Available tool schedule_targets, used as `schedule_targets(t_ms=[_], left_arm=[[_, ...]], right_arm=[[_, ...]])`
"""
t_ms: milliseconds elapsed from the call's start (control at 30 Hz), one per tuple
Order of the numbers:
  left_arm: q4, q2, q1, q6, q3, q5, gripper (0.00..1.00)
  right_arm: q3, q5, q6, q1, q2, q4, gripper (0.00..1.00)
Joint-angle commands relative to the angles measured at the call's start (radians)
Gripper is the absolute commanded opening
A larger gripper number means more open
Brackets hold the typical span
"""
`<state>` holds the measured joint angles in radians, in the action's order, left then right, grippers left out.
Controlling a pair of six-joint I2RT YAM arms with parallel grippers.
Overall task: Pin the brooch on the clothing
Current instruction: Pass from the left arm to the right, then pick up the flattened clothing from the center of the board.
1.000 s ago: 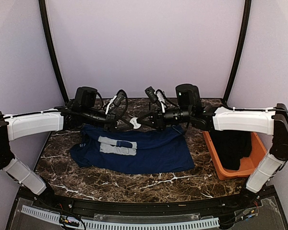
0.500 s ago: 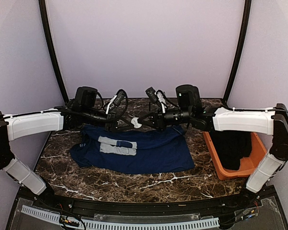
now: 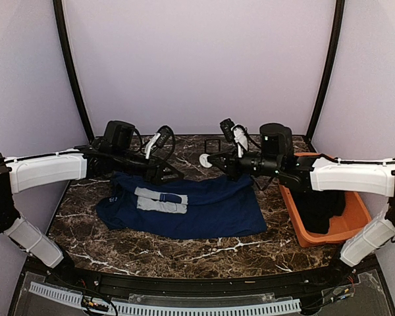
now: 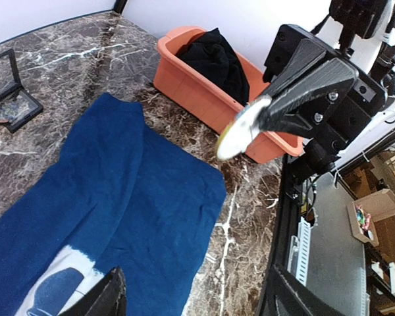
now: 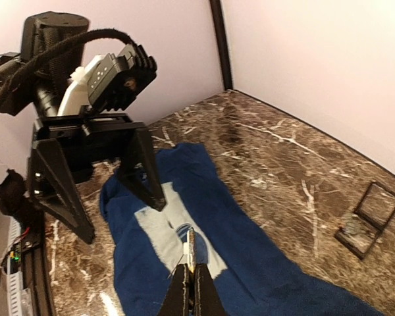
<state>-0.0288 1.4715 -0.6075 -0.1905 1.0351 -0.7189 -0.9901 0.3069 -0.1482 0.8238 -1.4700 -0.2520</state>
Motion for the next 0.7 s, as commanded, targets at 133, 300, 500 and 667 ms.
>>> schedule_targets(t_ms=[133, 300, 500, 667], left_arm=[[-0.102, -0.010, 0.009, 0.091, 0.026, 0.174, 0.99], [-0.169, 0.023, 0.009, 0.151, 0.066, 0.280, 0.99], [-0.158, 0.056, 0.009, 0.175, 0.119, 0.349, 0.99], [-0.181, 0.170, -0.026, 0.318, 0.197, 0.279, 0.99]], right_arm=[[0.005, -0.614, -0.001, 0.052, -0.002, 0.106, 0.00], [-0.012, -0.625, -0.113, 0.073, -0.020, 0.182, 0.00], [-0.007, -0.710, -0.301, 0.074, -0.004, 0.256, 0.00], [-0.124, -0.825, -0.450, 0.071, -0.041, 0.510, 0.00]])
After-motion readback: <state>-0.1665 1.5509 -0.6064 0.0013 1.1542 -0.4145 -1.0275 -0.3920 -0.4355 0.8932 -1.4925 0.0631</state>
